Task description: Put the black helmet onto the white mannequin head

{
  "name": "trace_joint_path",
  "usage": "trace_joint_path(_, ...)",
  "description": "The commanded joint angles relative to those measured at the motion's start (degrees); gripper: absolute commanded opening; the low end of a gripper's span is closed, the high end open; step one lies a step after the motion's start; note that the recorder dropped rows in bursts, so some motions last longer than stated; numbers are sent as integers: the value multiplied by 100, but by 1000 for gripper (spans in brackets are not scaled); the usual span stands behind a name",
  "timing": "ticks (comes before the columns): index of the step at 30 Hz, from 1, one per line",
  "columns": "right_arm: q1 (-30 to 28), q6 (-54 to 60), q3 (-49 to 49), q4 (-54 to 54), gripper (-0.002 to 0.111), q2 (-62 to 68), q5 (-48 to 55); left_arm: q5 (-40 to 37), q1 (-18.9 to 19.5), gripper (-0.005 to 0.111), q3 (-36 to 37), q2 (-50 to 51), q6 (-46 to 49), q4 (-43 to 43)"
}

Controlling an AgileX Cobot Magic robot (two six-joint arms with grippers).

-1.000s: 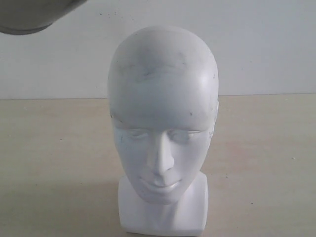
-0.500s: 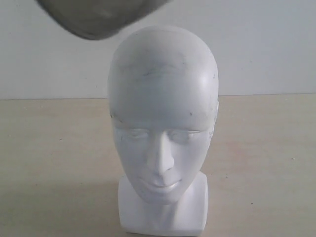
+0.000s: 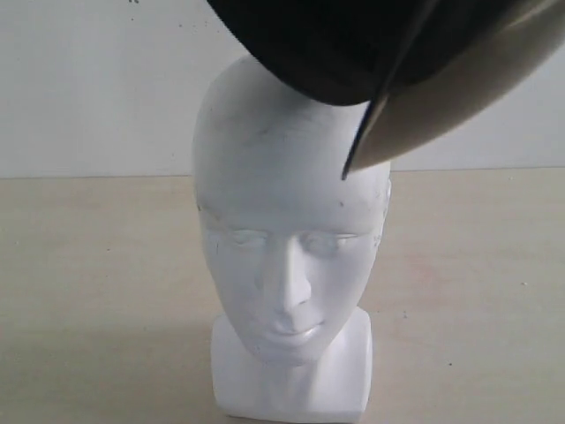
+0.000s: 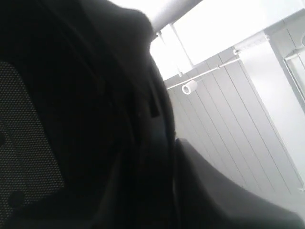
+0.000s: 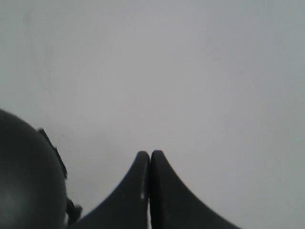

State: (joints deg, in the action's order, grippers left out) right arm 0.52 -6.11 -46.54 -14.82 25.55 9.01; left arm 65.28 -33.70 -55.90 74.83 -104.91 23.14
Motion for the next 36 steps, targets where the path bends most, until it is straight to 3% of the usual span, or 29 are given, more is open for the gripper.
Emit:
trace_joint_path(1,3,90,-1265,-147,0,1006,751,469,-16,4,-151,239,122,-542)
trace_joint_path(4,3,465,-2341,-309,0,1646,1560,469,24,4,-151,485,215,-623)
trace_joint_path(8,3,1910,-3469,-1565,0,2363,2490,469,208,4,-151,698,250,-635)
trace_joint_path(11,3,2685,-4032,-2407,0,2829,2967,469,274,4,-151,686,321,-635)
trace_joint_path(14,3,2763,-4402,-2590,0,3197,3354,469,274,4,-151,685,451,-635)
trace_joint_path(29,3,3244,-4498,-2551,0,3942,3676,469,274,4,-130,412,888,-578)
trace_joint_path(36,3,3244,-4498,-2690,0,4095,3563,469,274,4,356,375,963,-762)
